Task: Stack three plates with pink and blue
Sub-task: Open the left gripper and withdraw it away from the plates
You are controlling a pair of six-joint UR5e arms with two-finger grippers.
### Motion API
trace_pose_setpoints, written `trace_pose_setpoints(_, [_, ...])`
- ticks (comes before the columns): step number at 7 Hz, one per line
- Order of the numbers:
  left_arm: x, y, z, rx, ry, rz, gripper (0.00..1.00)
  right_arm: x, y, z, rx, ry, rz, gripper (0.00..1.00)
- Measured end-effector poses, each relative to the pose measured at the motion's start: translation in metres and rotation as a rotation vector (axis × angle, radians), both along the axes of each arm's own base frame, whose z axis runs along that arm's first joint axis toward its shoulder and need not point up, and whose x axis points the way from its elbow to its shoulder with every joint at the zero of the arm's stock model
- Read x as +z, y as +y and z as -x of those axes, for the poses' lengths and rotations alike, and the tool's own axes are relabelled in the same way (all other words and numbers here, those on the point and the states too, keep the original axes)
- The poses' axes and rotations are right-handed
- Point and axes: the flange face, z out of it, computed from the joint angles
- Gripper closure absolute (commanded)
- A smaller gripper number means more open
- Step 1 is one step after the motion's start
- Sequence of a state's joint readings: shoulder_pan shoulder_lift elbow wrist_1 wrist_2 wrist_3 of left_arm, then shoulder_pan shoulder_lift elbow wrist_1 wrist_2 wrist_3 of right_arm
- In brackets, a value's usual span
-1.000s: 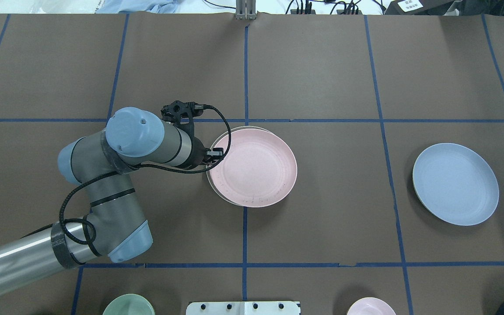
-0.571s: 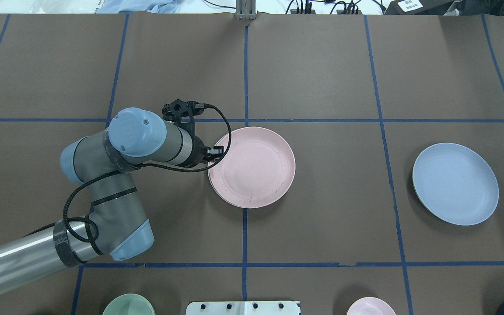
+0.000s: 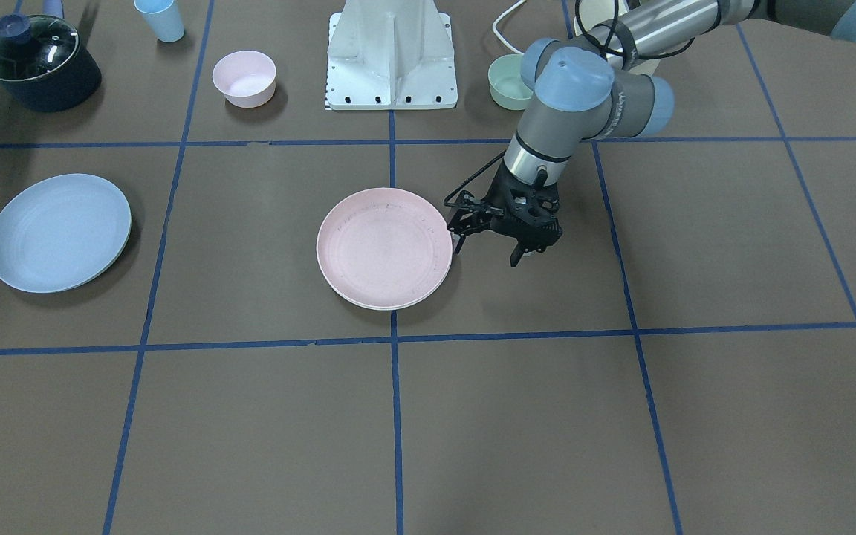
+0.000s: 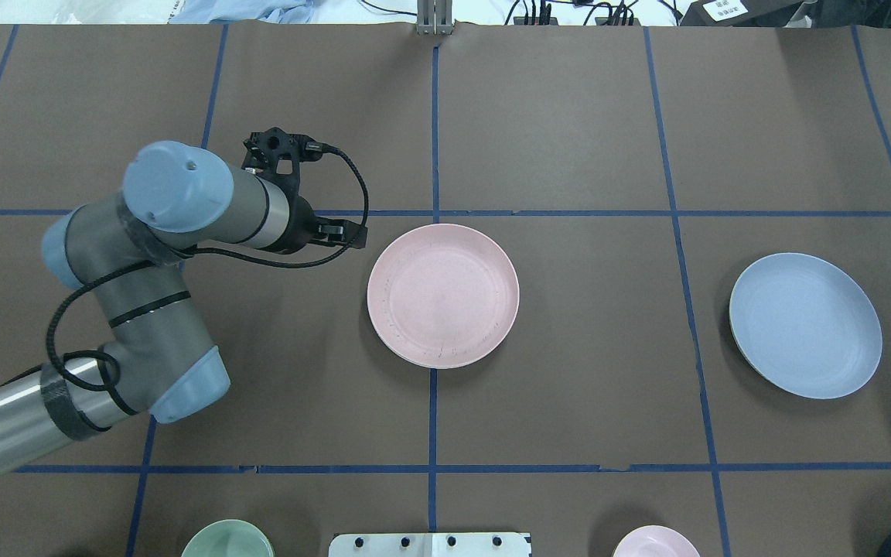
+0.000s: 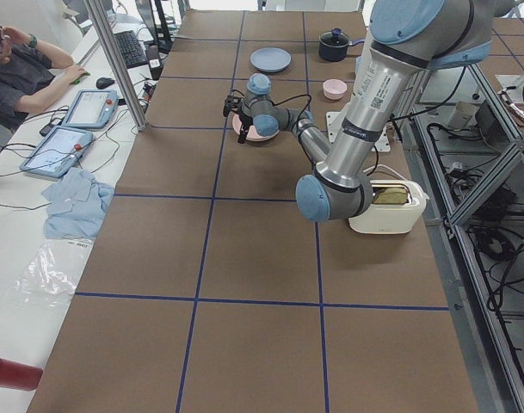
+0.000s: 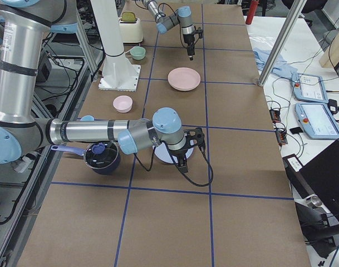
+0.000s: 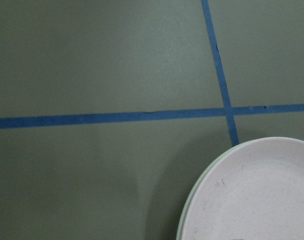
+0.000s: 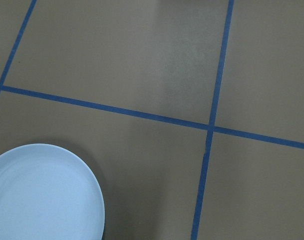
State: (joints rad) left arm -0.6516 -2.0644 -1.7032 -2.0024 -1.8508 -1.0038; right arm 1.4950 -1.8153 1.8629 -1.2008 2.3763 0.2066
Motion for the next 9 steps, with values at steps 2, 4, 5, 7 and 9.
trace_pose_setpoints(2, [0.03, -0.015, 0.085, 0.067, -0.089, -0.132, 0.0, 0.01, 0.024, 0.03, 0.039, -0.029, 0.034, 0.0])
trace_pose_setpoints(4, [0.077, -0.044, 0.189, 0.155, -0.209, -0.292, 0.0, 0.022, 0.05, 0.063, 0.08, -0.026, 0.066, 0.04])
trace_pose_setpoints(5, [0.101, -0.055, 0.239, 0.189, -0.256, -0.351, 0.0, 0.03, 0.058, 0.079, 0.095, -0.011, 0.075, 0.06])
trace_pose_setpoints(7, [0.122, -0.058, 0.281, 0.208, -0.291, -0.391, 0.0, 0.066, 0.072, 0.102, 0.125, -0.009, 0.075, 0.19])
trace_pose_setpoints(9, [0.123, -0.058, 0.287, 0.206, -0.294, -0.4, 0.0, 0.078, 0.074, 0.138, 0.156, -0.025, 0.084, 0.25])
